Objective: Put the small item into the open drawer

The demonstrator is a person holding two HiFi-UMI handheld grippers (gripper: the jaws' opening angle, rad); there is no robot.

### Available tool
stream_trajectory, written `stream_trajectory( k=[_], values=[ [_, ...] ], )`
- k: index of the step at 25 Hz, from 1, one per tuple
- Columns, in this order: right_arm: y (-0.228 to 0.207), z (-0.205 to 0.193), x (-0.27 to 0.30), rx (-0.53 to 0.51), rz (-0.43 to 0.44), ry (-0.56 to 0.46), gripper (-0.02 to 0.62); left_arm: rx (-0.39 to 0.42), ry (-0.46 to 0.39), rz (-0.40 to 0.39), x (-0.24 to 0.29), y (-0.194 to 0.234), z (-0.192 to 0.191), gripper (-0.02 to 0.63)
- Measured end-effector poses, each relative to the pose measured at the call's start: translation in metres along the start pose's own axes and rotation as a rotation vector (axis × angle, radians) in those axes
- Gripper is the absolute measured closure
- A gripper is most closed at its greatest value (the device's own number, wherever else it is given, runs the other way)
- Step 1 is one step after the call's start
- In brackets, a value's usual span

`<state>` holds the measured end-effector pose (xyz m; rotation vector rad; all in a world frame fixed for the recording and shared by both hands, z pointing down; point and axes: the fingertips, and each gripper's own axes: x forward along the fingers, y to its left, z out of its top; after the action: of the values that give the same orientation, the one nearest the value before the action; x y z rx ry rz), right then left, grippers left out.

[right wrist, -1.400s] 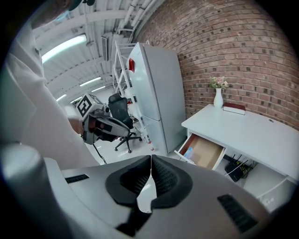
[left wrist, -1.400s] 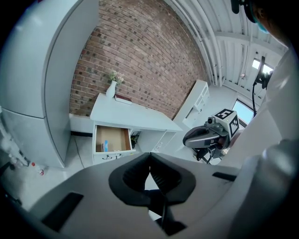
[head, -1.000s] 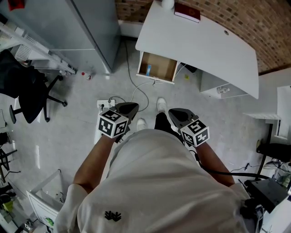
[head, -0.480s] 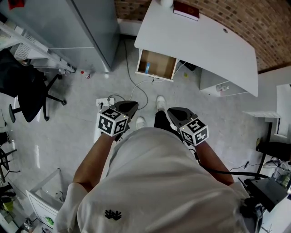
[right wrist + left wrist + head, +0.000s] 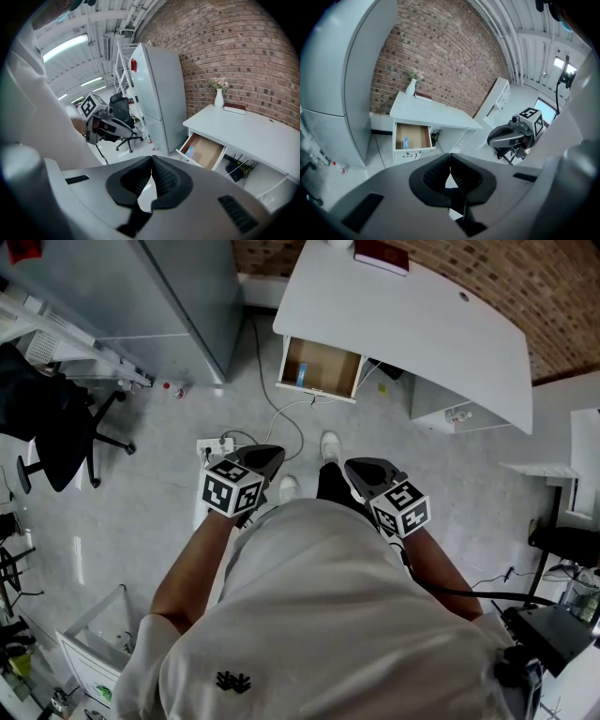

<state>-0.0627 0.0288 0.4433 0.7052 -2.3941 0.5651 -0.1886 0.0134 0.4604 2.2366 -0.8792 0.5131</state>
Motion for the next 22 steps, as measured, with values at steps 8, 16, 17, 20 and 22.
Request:
stream_trajectory(
  k=[8,16,17,20,22],
  values=[
    [-0.009,-0.002,0.004,0.003,0.008,0.004,0.566,-0.007,0.023,-0.006,0.013,0.003,-0.002,0.581],
    [-0.013,-0.004,0.007,0.007,0.013,0.009,0.566,-0.007,0.033,-0.008,0.019,0.005,-0.002,0.581],
    [-0.014,-0.004,0.007,0.008,0.014,0.009,0.566,-0.007,0.035,-0.008,0.020,0.005,-0.002,0.581],
    [-0.014,0.001,0.007,0.011,0.020,0.004,0.566,-0.007,0.041,-0.008,0.023,0.006,-0.001,0.581],
    [-0.015,0.004,0.007,0.014,0.022,0.001,0.566,-0.009,0.043,-0.007,0.024,0.006,0.001,0.581]
  ],
)
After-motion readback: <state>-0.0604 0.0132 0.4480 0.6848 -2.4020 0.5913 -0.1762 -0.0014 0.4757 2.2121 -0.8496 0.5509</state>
